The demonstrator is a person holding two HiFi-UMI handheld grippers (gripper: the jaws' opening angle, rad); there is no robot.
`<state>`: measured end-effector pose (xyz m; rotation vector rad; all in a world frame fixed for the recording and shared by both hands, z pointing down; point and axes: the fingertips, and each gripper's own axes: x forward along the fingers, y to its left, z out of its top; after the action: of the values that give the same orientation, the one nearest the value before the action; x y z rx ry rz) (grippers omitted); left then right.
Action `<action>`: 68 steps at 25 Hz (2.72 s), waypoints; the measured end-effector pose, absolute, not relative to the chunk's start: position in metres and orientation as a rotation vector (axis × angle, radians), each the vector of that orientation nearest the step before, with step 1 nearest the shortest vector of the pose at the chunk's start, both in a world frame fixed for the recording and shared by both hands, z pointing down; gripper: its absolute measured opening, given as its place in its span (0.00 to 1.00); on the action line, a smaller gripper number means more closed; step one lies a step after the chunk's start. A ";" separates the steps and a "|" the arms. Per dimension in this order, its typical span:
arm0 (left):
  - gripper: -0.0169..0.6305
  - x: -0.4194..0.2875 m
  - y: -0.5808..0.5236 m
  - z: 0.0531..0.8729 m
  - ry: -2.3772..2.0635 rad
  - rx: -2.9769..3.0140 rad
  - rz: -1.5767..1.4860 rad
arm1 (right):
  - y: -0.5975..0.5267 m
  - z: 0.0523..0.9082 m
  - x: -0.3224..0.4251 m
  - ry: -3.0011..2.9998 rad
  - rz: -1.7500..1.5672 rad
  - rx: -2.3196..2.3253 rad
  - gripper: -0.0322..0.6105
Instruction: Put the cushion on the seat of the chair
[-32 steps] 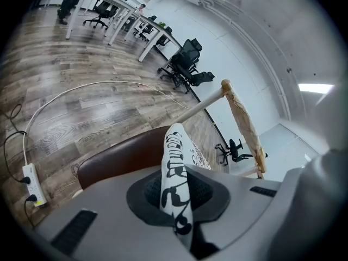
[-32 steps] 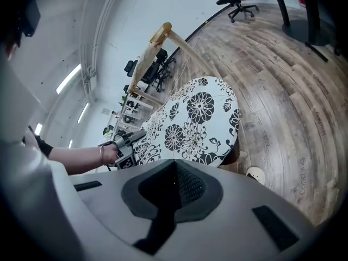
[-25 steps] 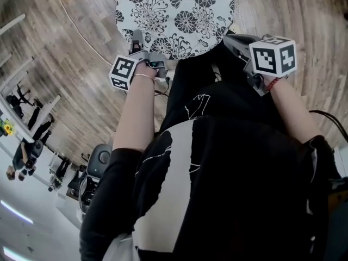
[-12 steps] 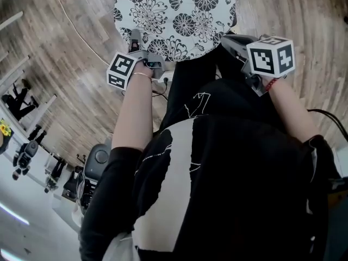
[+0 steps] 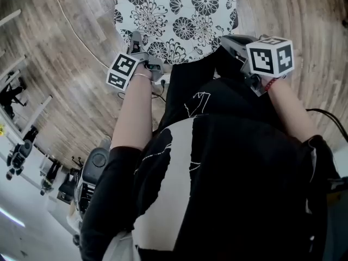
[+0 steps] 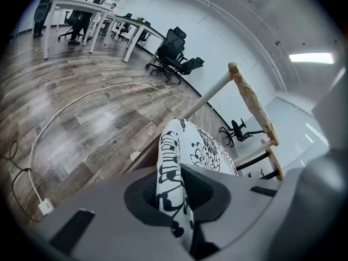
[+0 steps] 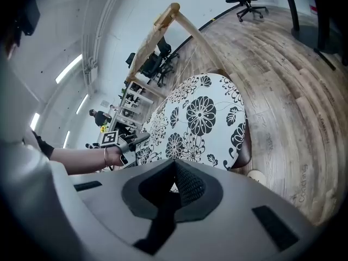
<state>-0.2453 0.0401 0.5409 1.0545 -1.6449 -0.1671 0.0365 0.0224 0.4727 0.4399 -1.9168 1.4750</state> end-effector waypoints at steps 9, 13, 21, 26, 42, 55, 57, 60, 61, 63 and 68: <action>0.09 -0.248 0.038 0.544 -1.638 1.075 -0.178 | 0.029 0.472 0.032 -1.911 1.472 0.436 0.07; 0.11 -0.248 0.036 0.547 -1.646 1.092 -0.163 | 0.030 0.477 0.035 -1.912 1.464 0.439 0.07; 0.33 -0.254 0.043 0.559 -1.668 1.100 -0.057 | 0.030 0.482 0.037 -1.915 1.461 0.456 0.07; 0.38 -0.257 0.049 0.564 -1.673 1.115 0.015 | 0.028 0.483 0.036 -1.915 1.458 0.461 0.07; 0.44 -0.271 0.054 0.559 -1.675 1.183 0.230 | 0.025 0.473 0.025 -1.907 1.477 0.480 0.07; 0.44 -0.282 0.074 0.525 -1.638 1.126 0.227 | 0.034 0.435 0.008 -1.833 1.580 0.489 0.07; 0.44 -0.287 0.068 0.510 -1.638 1.156 0.204 | 0.032 0.426 -0.001 -1.847 1.576 0.491 0.07; 0.44 -0.300 0.057 0.488 -1.646 1.206 0.171 | 0.022 0.406 -0.018 -1.894 1.542 0.495 0.07; 0.44 -0.305 0.053 0.481 -1.651 1.220 0.158 | 0.018 0.399 -0.023 -1.912 1.524 0.497 0.07; 0.44 -0.313 0.044 0.466 -1.650 1.249 0.120 | 0.010 0.384 -0.032 -1.942 1.486 0.505 0.07; 0.31 -0.316 0.032 0.413 -1.614 1.402 0.020 | -0.003 0.346 -0.041 -1.975 1.413 0.596 0.07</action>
<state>-0.3162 0.0319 0.4128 1.4024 -1.6136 0.0197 -0.0411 -0.0028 0.3459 0.5957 -1.9747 1.4127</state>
